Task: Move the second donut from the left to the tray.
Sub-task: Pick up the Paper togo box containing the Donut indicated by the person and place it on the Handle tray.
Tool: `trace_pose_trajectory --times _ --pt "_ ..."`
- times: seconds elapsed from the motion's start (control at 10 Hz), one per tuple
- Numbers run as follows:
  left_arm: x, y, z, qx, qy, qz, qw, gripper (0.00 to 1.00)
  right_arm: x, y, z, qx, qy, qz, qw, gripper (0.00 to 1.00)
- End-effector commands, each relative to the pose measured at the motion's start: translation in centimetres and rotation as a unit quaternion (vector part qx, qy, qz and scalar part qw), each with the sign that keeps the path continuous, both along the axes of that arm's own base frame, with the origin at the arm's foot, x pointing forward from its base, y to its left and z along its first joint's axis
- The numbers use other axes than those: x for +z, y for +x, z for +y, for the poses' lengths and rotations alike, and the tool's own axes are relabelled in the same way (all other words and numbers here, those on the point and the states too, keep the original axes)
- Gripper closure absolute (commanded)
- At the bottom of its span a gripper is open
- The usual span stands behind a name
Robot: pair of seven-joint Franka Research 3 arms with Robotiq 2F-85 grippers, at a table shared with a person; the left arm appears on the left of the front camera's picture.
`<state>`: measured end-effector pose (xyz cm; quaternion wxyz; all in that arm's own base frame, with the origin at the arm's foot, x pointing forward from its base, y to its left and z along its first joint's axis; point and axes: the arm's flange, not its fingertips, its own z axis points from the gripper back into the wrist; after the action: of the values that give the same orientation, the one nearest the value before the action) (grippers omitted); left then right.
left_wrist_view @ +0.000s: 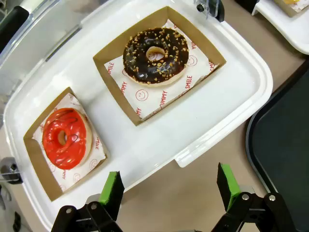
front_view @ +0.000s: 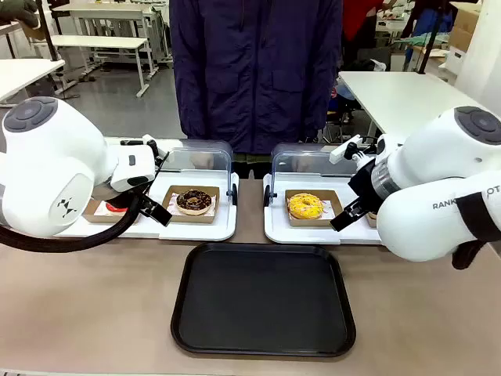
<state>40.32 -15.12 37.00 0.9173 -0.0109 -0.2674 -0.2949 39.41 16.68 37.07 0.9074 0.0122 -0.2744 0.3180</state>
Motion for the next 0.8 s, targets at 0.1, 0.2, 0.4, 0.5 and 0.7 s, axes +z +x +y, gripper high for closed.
trace_pose_trajectory --times 0.1,0.2,0.4,0.5,0.7 --pt "0.01 0.0 0.0 0.0 0.0 0.0 1.0 0.0 0.0 0.0 0.0 0.0 0.0 0.0 1.0 0.0" --pt "0.01 0.0 0.0 0.0 0.0 0.0 1.0 0.0 0.0 0.0 0.0 0.0 0.0 0.0 1.0 0.0" --pt "0.01 0.0 0.0 0.0 0.0 0.0 1.0 0.0 0.0 0.0 0.0 0.0 0.0 0.0 1.0 0.0" --pt "0.01 0.0 0.0 0.0 0.0 0.0 1.0 0.0 0.0 0.0 0.0 0.0 0.0 0.0 1.0 0.0" --pt "0.01 0.0 0.0 0.0 0.0 0.0 1.0 0.0 0.0 0.0 0.0 0.0 0.0 0.0 1.0 0.0"
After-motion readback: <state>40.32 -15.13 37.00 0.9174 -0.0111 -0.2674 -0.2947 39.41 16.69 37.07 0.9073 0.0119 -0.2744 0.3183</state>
